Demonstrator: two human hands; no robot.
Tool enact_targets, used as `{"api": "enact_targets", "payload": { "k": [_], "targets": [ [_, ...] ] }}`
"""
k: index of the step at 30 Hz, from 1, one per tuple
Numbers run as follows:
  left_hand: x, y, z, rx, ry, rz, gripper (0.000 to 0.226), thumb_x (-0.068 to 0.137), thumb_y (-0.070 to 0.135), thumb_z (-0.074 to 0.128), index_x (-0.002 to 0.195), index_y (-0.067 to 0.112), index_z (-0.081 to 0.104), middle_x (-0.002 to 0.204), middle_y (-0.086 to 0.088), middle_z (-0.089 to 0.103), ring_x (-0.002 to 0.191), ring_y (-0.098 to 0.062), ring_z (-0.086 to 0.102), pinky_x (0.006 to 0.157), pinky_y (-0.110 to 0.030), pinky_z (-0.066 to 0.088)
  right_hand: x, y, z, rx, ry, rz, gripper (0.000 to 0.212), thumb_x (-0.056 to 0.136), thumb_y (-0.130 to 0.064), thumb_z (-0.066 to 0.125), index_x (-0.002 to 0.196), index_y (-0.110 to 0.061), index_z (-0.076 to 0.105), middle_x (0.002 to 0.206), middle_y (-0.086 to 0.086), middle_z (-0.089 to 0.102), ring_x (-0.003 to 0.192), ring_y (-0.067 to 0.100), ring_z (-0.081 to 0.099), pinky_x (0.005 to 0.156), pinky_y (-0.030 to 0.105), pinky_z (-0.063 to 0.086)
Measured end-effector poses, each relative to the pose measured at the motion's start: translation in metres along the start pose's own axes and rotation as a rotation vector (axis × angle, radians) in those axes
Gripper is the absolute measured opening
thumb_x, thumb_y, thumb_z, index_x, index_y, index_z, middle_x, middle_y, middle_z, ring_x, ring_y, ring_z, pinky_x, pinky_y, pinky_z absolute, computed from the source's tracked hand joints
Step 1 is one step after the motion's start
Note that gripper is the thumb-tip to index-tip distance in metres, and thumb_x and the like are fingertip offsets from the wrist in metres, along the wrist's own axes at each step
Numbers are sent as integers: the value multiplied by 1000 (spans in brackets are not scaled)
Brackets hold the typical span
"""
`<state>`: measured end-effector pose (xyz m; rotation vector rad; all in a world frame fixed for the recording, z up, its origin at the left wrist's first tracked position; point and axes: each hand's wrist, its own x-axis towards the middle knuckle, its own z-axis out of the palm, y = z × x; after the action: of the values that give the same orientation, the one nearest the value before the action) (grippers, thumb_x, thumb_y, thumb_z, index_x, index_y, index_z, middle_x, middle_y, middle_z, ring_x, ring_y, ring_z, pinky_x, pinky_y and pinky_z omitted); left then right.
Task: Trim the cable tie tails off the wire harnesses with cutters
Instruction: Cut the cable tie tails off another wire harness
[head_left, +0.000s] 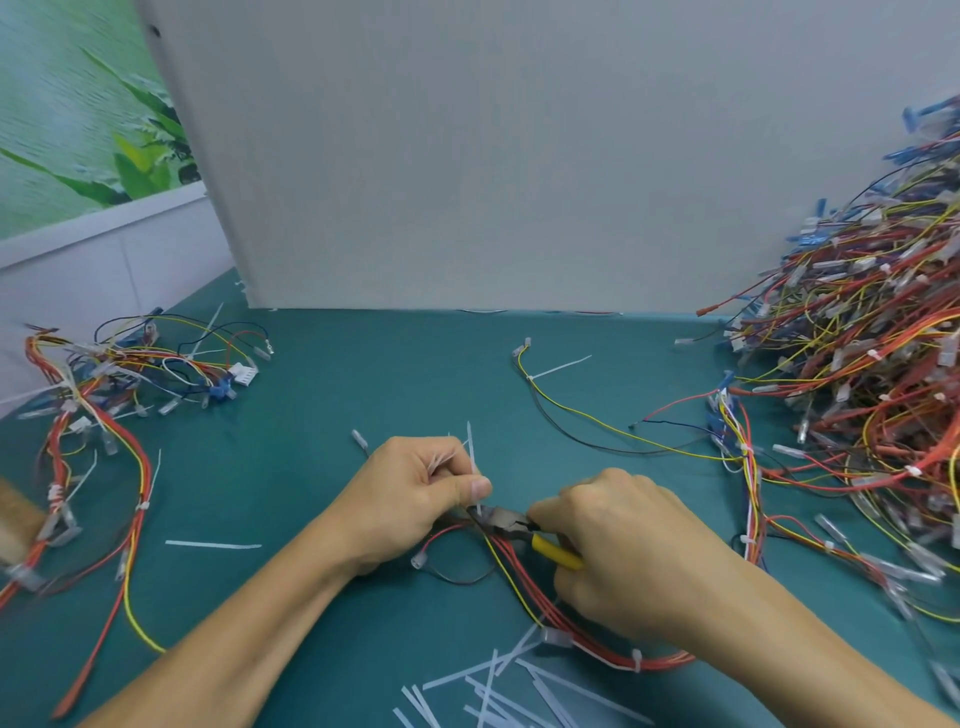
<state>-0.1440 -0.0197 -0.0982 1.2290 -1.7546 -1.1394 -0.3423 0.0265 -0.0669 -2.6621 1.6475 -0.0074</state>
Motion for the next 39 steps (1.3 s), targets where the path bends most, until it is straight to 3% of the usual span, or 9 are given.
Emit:
{"api": "enact_targets", "payload": {
  "k": [5, 15, 20, 23, 26, 28, 30, 34, 39],
  "targets": [
    [1, -1, 0, -62, -17, -3, 22, 87, 7, 67, 67, 5, 56, 58, -15, 42, 35, -10, 32, 36, -14, 29, -3, 3, -4, 18, -16, -4, 8, 76, -24, 51, 78, -19, 44, 84, 0, 51, 79, 32, 48, 58, 33, 34],
    [0, 0, 1, -108, 8, 5, 23, 87, 3, 65, 66, 5, 54, 60, -16, 39, 31, -6, 30, 33, -11, 28, -2, 8, -5, 7, -44, 16, 13, 75, -27, 50, 78, -17, 43, 85, 6, 54, 82, 34, 52, 55, 32, 33],
    [2, -3, 1, -106, 31, 13, 27, 85, 7, 68, 61, 14, 56, 59, -13, 38, 50, -17, 30, 45, -18, 30, -2, 6, -2, -14, -77, -4, 12, 75, -26, 51, 76, -19, 41, 75, 4, 47, 76, 34, 46, 49, 28, 26],
    [2, -4, 0, -178, 51, -10, 29, 86, 6, 66, 61, 15, 54, 54, -6, 38, 49, -14, 32, 48, -20, 28, -2, 8, -4, 14, -122, -1, 11, 75, -24, 51, 74, -19, 41, 67, 3, 39, 71, 35, 42, 48, 29, 26],
    [4, -4, -1, -371, 102, -79, 24, 91, 6, 57, 68, 10, 50, 50, 1, 34, 46, -13, 30, 53, -25, 31, -2, 20, -11, 124, -102, 53, 12, 80, -25, 50, 75, -18, 41, 74, 4, 47, 77, 34, 48, 60, 36, 43],
    [6, -3, -2, -525, 120, -126, 27, 96, 9, 47, 69, 11, 46, 51, 3, 27, 44, -12, 22, 57, -29, 34, 0, 27, -14, 153, -84, 100, 5, 85, -26, 47, 87, -22, 46, 88, 2, 52, 87, 30, 51, 72, 38, 46],
    [9, -2, -4, -643, 152, -159, 31, 97, 10, 39, 67, 13, 43, 55, 0, 30, 45, -13, 22, 56, -31, 35, 7, 31, -12, 131, -58, 167, 8, 86, -24, 44, 92, -19, 41, 92, 0, 48, 88, 29, 49, 70, 38, 40],
    [11, -3, -8, -793, 198, -201, 27, 98, 10, 36, 74, 9, 48, 61, -5, 46, 47, -16, 37, 47, -29, 36, 44, 32, -3, 72, 83, 324, 16, 84, -17, 44, 83, -19, 27, 75, -5, 31, 76, 30, 39, 63, 35, 27],
    [13, -1, -14, -864, 232, -178, 21, 101, 9, 39, 101, 3, 58, 59, -1, 47, 45, -11, 36, 41, -23, 36, 106, 44, 10, 138, 207, 478, 21, 88, -18, 54, 91, -15, 34, 87, 2, 40, 77, 29, 41, 65, 35, 31]
  ]
}}
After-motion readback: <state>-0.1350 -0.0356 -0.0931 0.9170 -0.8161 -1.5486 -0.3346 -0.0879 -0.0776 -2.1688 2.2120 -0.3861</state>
